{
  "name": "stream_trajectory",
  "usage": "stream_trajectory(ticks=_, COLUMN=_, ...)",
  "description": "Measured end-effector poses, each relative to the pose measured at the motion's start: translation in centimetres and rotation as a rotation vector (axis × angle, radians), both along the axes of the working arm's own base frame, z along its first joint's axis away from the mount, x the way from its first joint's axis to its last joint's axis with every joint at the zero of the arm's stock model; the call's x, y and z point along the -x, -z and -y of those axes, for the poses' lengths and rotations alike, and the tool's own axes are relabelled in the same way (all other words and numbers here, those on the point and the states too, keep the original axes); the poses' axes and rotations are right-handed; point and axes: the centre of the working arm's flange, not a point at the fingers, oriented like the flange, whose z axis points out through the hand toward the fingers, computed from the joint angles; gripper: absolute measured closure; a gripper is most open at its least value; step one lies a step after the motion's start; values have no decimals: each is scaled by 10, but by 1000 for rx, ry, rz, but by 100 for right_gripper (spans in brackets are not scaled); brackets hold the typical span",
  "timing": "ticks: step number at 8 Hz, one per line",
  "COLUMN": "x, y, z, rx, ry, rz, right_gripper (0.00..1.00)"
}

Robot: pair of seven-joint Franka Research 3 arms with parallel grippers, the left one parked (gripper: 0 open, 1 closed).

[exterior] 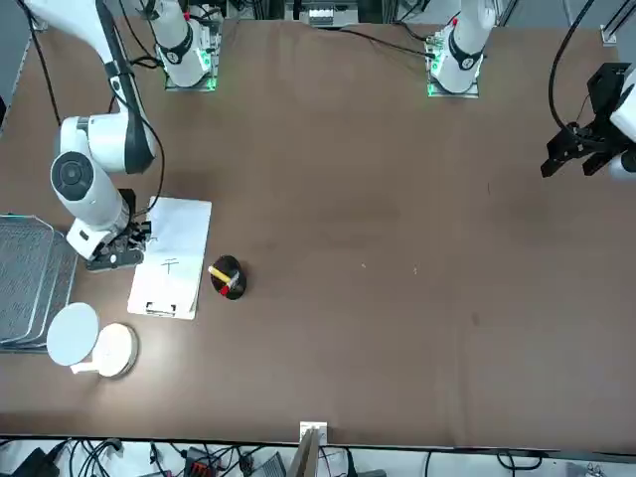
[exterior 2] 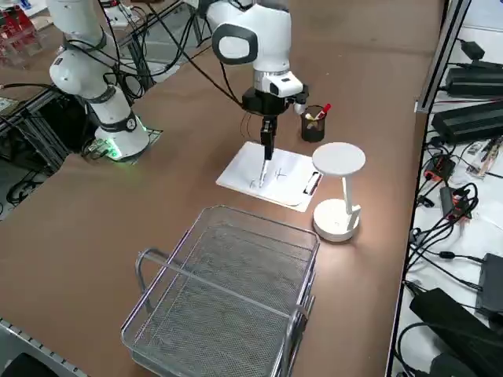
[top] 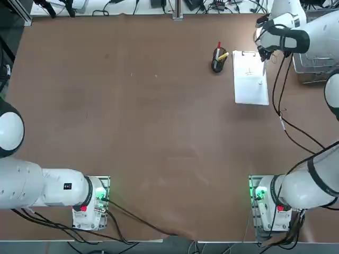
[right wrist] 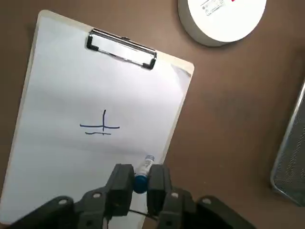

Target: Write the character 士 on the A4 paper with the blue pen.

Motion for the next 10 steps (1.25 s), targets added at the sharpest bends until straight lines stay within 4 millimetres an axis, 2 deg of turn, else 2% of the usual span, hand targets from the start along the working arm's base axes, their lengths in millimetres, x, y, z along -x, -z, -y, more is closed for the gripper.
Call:
stream_trajectory(ticks=3, x=-1, y=11, z=5, rx=-2, ry=-2, rz=10, right_gripper=80)
stream_trajectory(ticks=10, x=-1, y=11, z=3, rx=-3, ry=14, rz=15, right_gripper=80)
